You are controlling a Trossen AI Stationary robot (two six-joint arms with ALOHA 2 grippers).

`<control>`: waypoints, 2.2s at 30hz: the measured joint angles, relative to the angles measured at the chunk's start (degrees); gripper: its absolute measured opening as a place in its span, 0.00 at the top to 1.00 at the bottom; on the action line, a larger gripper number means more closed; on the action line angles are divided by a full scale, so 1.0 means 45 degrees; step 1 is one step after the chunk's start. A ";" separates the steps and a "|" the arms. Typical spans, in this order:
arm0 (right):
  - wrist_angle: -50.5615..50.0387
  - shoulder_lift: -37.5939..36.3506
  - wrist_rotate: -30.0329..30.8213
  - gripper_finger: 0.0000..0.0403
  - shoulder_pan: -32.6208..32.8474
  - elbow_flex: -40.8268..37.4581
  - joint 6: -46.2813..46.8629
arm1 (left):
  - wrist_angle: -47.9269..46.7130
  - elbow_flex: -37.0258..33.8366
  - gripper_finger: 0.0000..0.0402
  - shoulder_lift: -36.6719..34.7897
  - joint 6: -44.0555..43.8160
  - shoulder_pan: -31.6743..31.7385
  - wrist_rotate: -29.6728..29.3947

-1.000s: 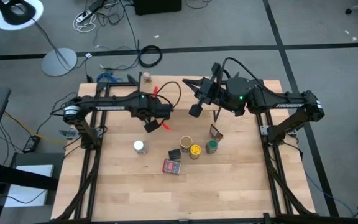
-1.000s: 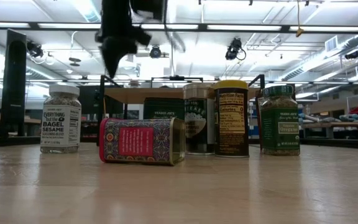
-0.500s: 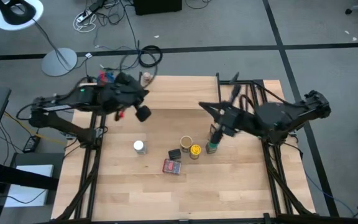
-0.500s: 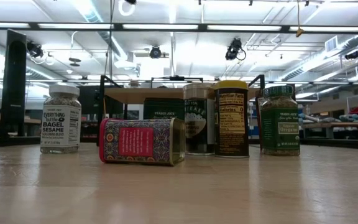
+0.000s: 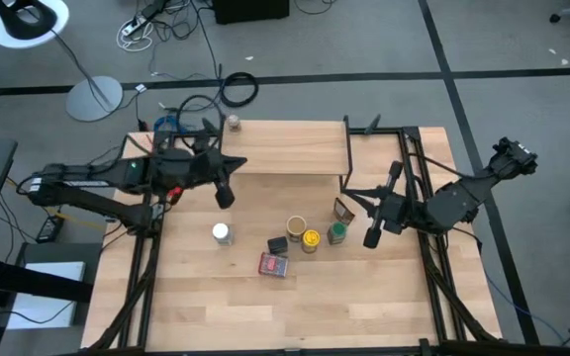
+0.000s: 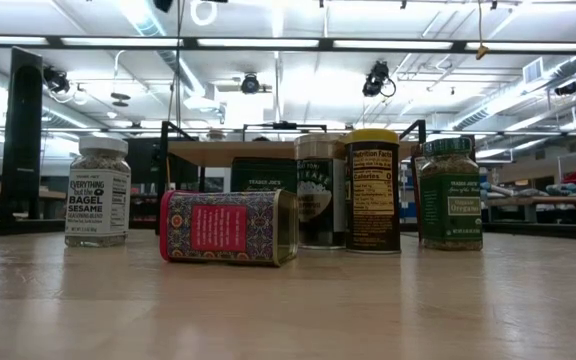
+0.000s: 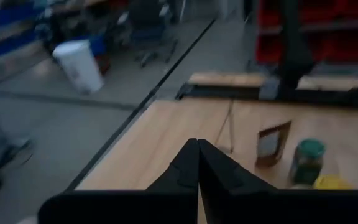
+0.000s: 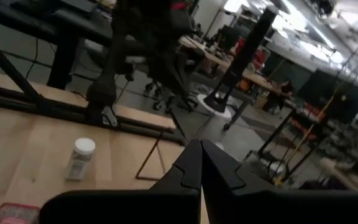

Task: Shelf spices
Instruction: Put the black seasoning can on the shelf

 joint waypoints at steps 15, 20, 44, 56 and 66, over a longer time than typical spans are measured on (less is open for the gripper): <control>0.1641 -0.0800 -0.4910 1.00 -0.2517 -0.2562 0.2029 | 0.3382 -0.3819 0.98 -0.0450 -0.1558 0.0009 0.0857; 0.1260 -0.0082 -0.7755 1.00 -0.4046 -0.2577 0.2644 | 0.3291 -0.4129 0.98 -0.0339 -0.2368 0.0009 0.1323; 0.3147 0.5227 -0.9717 0.63 -0.5327 -0.1593 0.4858 | 0.3258 -0.4194 0.98 -0.0201 -0.2162 0.0009 0.1323; 0.0436 0.4328 -0.7971 0.37 -0.5357 -0.0478 0.5091 | 0.1755 -0.4165 0.98 -0.1728 -0.2205 0.0009 0.0123; -0.2220 0.3859 -0.7618 0.53 -0.5299 -0.0483 0.6411 | 0.0467 -0.4160 0.98 -0.1640 -0.2578 -0.0016 0.0373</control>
